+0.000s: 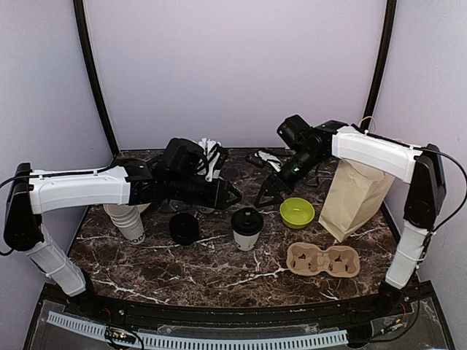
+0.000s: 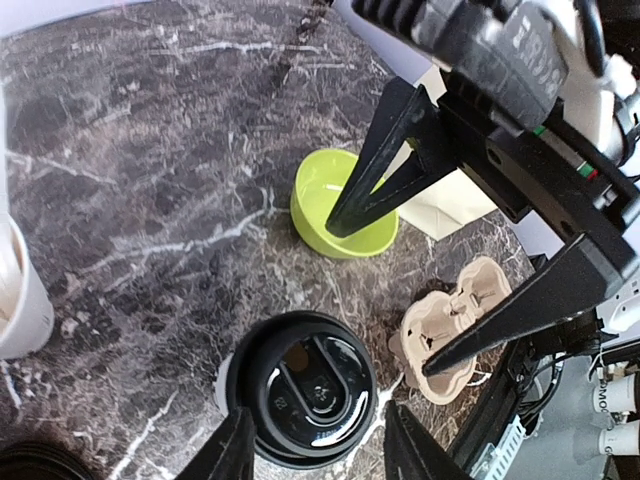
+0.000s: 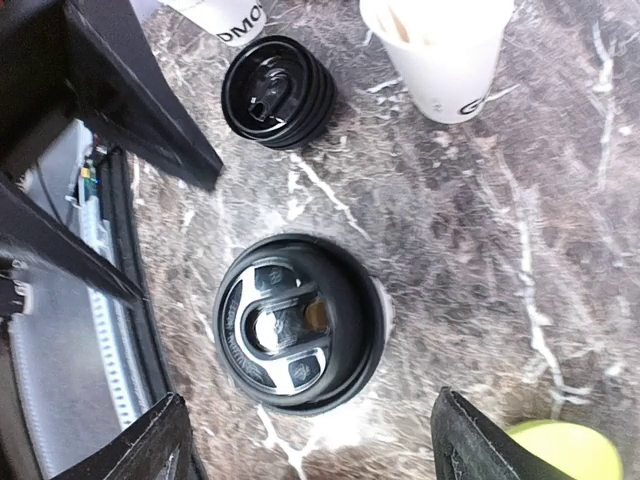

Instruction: Pack the takeout coffee

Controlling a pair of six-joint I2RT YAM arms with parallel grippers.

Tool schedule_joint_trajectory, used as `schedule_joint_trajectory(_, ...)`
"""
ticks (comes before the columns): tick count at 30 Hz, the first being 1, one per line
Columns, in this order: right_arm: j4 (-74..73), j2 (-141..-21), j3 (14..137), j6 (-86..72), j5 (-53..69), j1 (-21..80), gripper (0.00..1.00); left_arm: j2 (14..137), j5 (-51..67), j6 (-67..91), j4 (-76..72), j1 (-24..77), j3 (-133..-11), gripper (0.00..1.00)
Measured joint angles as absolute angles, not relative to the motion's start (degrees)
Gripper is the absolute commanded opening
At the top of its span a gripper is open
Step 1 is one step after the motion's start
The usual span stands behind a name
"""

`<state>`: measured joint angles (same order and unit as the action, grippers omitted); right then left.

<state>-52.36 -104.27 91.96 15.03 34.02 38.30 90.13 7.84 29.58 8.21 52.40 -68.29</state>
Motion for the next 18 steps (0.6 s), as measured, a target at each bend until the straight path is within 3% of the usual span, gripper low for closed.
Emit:
schedule_joint_trajectory(9, -48.66, -101.43, 91.02, 22.52, 21.32, 43.44, 0.92, 81.28, -3.16, 25.87, 11.25, 52.40, -68.47, 0.68)
schedule_joint_trajectory(18, -46.61, -102.54, 90.94, 25.69, 15.33, 50.17, 0.94, 74.13, -13.82, 25.93, 14.09, 50.96, -67.42, 0.73)
